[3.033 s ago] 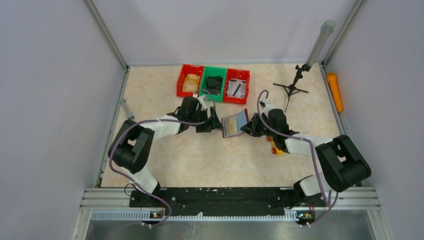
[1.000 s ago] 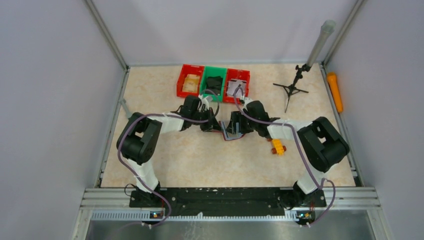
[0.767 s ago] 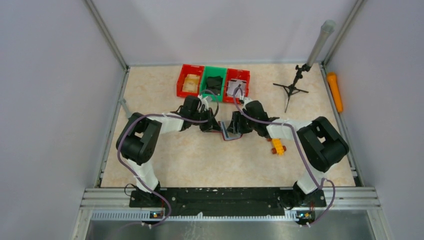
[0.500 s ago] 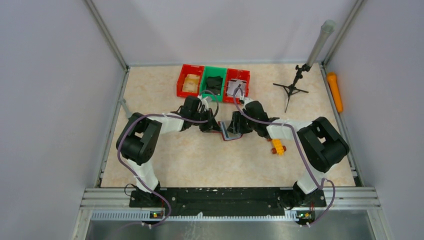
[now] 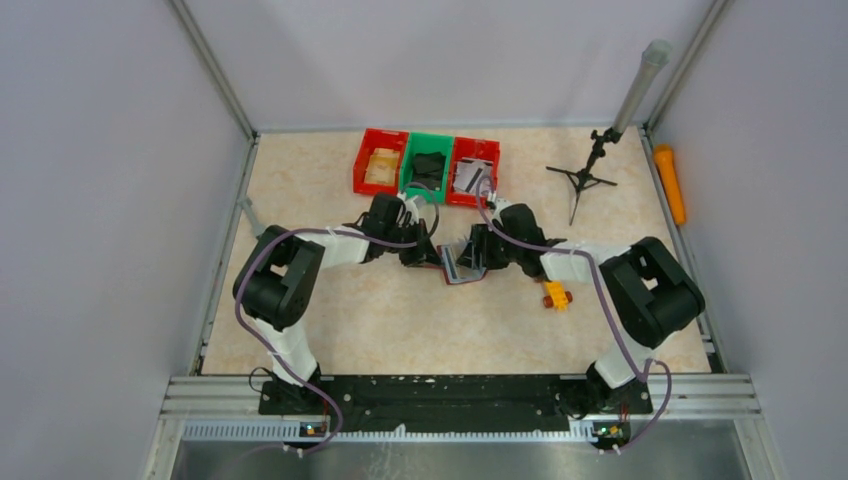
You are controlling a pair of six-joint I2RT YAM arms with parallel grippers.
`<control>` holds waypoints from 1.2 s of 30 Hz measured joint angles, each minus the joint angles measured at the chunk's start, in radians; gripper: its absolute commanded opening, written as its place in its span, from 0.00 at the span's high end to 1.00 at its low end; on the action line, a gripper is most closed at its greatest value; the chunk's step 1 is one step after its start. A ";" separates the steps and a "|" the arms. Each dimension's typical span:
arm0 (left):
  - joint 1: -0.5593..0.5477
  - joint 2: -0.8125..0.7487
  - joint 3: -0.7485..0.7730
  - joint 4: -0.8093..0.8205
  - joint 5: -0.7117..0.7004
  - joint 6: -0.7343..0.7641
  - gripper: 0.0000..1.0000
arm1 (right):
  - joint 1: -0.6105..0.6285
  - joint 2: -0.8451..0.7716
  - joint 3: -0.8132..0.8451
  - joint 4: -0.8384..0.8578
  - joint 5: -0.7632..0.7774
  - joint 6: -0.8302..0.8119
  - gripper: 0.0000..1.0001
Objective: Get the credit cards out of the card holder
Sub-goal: Open the card holder at the center of the board.
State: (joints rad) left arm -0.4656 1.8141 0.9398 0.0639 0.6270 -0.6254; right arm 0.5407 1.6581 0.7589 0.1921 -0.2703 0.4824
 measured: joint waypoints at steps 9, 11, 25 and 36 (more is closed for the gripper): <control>-0.003 -0.006 0.001 -0.011 -0.009 0.000 1.00 | -0.048 -0.016 -0.055 0.059 -0.068 0.054 0.64; -0.008 -0.006 0.002 -0.011 -0.011 0.000 1.00 | -0.061 -0.037 -0.077 0.070 -0.079 0.069 0.63; 0.001 -0.026 0.005 -0.037 -0.045 0.022 1.00 | -0.171 -0.129 -0.141 0.055 0.019 0.097 0.54; 0.001 -0.026 0.005 -0.043 -0.046 0.023 1.00 | -0.173 -0.115 -0.144 0.093 -0.051 0.105 0.54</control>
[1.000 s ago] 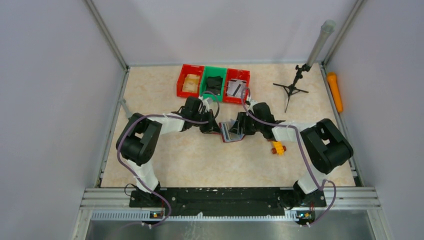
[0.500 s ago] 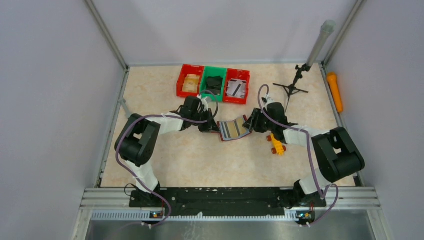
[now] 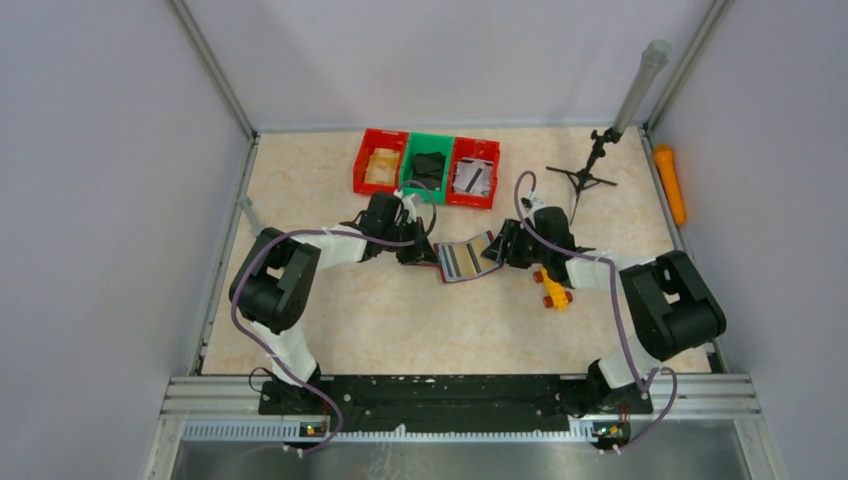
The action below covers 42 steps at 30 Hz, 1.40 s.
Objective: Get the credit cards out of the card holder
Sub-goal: Open the card holder at the center of the board, then remove the credit card from the card holder.
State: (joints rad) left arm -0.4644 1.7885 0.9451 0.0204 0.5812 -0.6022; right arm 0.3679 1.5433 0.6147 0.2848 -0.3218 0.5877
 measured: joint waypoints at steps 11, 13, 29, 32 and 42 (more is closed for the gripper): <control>0.000 0.000 0.014 -0.039 -0.016 0.003 0.97 | 0.000 0.085 0.001 0.033 -0.101 0.014 0.90; 0.000 0.000 0.020 -0.055 -0.027 0.004 0.91 | 0.000 0.085 0.002 0.043 -0.115 0.016 0.93; 0.000 -0.197 -0.068 -0.057 -0.212 0.029 0.51 | 0.000 0.021 -0.072 0.156 -0.153 0.034 1.00; -0.001 -0.248 -0.112 0.025 -0.150 0.027 0.56 | 0.000 0.011 -0.098 0.213 -0.187 0.052 1.00; -0.036 -0.219 -0.124 0.223 0.060 -0.008 0.68 | 0.000 -0.075 -0.185 0.454 -0.298 0.124 1.00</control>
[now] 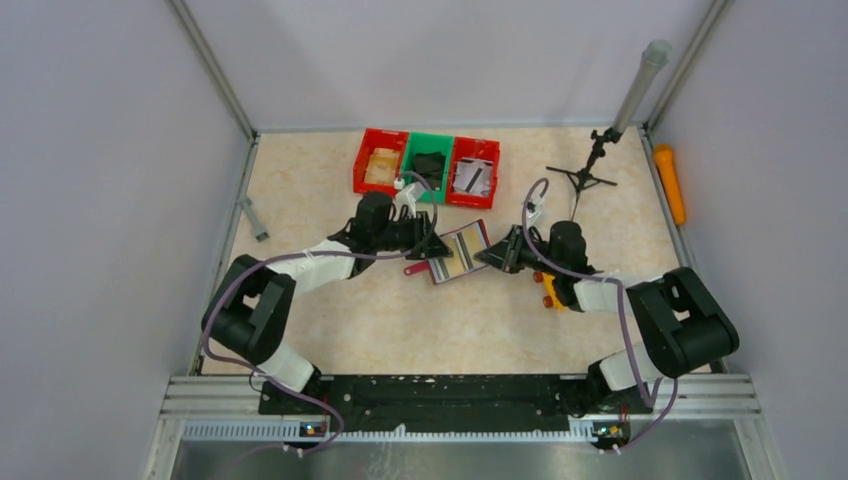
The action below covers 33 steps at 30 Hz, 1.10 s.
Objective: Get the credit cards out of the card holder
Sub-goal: Remove the credit card from the card holder.
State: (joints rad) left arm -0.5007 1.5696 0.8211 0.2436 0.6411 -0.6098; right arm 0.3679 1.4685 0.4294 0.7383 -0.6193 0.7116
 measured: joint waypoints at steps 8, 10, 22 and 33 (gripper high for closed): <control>-0.007 0.053 0.006 0.016 0.043 -0.017 0.77 | 0.000 -0.030 -0.051 0.145 -0.039 0.050 1.00; -0.008 0.066 0.022 -0.002 0.035 -0.016 0.79 | 0.000 -0.037 -0.059 0.160 -0.039 0.058 1.00; -0.007 0.097 -0.002 0.120 0.107 -0.083 0.74 | -0.004 -0.052 -0.084 0.268 -0.046 0.100 1.00; -0.007 0.040 -0.082 0.338 0.182 -0.179 0.76 | -0.005 -0.052 -0.089 0.320 -0.069 0.125 1.00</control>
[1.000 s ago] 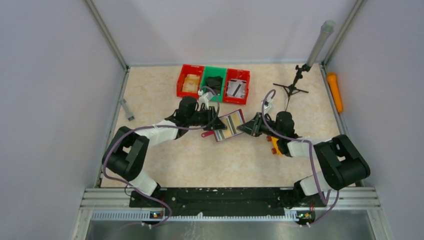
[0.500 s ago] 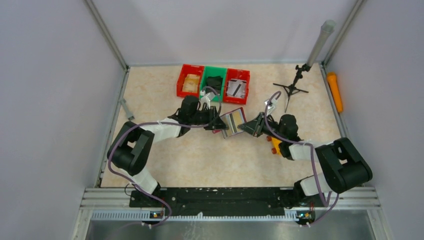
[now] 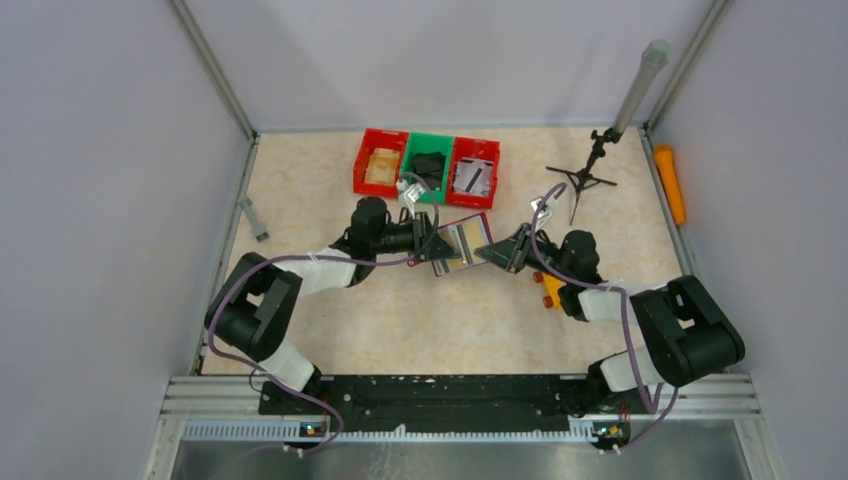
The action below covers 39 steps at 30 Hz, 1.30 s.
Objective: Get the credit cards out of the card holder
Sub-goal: Remove the credit card from the card holder.
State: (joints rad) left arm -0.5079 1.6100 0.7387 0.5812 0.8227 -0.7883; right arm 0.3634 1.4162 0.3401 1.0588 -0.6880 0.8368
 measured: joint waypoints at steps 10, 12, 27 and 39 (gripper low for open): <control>0.000 -0.014 -0.005 0.047 0.007 -0.014 0.69 | 0.000 0.006 -0.005 0.067 -0.037 0.038 1.00; 0.000 -0.008 -0.005 0.048 0.015 -0.023 0.69 | 0.000 0.019 -0.008 0.092 -0.047 0.052 1.00; 0.000 0.003 -0.006 0.134 0.082 -0.085 0.99 | 0.006 0.105 -0.008 0.261 -0.111 0.151 0.96; 0.004 0.003 -0.008 0.141 0.081 -0.081 1.00 | 0.008 0.028 -0.008 0.133 -0.067 0.070 0.71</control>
State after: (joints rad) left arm -0.5041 1.6127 0.7307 0.7223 0.9039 -0.8692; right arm 0.3717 1.4445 0.3321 1.1919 -0.7551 0.9070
